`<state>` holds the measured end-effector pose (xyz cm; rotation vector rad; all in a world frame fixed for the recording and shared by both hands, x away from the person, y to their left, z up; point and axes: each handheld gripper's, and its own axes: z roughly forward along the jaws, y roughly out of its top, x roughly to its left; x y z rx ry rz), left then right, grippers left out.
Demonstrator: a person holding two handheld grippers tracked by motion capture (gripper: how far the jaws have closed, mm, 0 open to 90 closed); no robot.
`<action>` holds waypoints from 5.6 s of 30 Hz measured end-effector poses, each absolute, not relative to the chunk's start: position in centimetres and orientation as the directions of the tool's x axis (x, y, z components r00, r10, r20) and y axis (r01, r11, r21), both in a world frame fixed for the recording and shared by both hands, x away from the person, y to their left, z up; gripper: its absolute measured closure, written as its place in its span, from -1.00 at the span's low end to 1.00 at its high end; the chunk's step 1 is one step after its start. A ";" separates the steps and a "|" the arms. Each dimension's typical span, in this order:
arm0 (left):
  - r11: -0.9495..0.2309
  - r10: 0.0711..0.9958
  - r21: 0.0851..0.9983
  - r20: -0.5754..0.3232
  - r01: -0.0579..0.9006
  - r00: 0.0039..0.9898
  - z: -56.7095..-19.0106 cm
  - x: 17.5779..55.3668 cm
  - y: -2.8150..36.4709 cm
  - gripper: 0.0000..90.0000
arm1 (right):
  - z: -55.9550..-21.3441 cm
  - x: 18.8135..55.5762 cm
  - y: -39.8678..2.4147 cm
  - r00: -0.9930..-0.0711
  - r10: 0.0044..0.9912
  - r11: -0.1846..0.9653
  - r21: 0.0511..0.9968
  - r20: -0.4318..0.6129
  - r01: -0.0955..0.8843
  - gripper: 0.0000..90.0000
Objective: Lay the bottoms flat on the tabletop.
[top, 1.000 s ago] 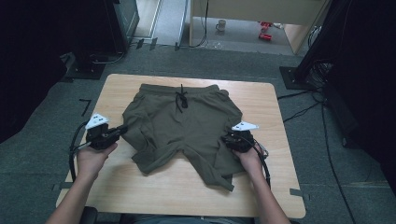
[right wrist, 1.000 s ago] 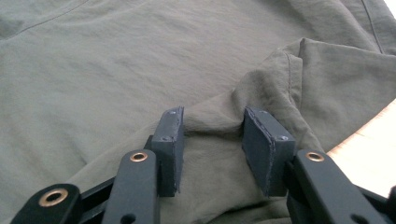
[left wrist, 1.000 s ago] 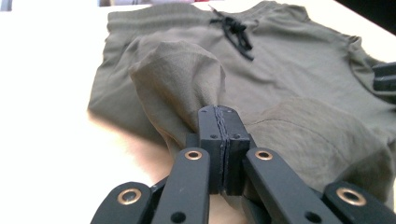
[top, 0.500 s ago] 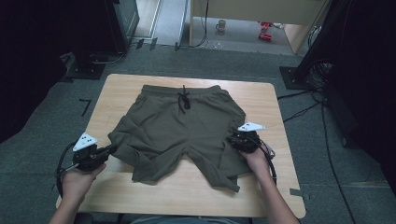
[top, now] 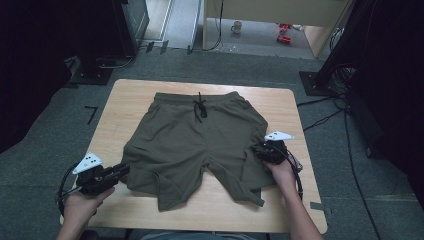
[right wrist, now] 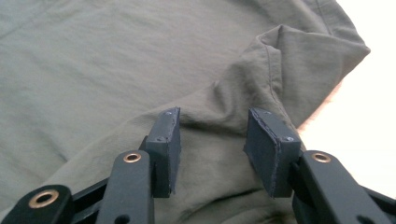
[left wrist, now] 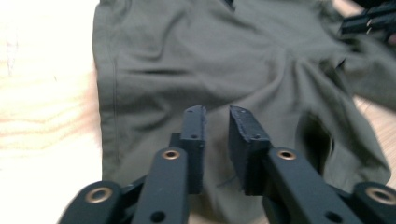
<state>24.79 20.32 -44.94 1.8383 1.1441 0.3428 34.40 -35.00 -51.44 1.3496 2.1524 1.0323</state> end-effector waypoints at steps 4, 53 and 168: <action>-0.172 0.835 0.802 -0.189 0.572 0.517 -45.1 26.2 20.0 0.63 | -50.4 34.0 -35.0 -0.447 0.892 0.227 0.782 0.073 0.581 0.21; -0.280 0.866 0.738 -0.081 0.615 0.493 -51.1 41.1 14.7 0.23 | -49.0 37.6 -30.7 -0.468 0.883 0.257 0.796 0.038 0.549 0.02; -0.351 0.757 0.768 -0.103 0.535 0.645 -48.8 34.9 17.4 0.09 | -51.3 24.6 -26.0 -0.724 0.674 0.375 0.775 0.149 0.508 0.21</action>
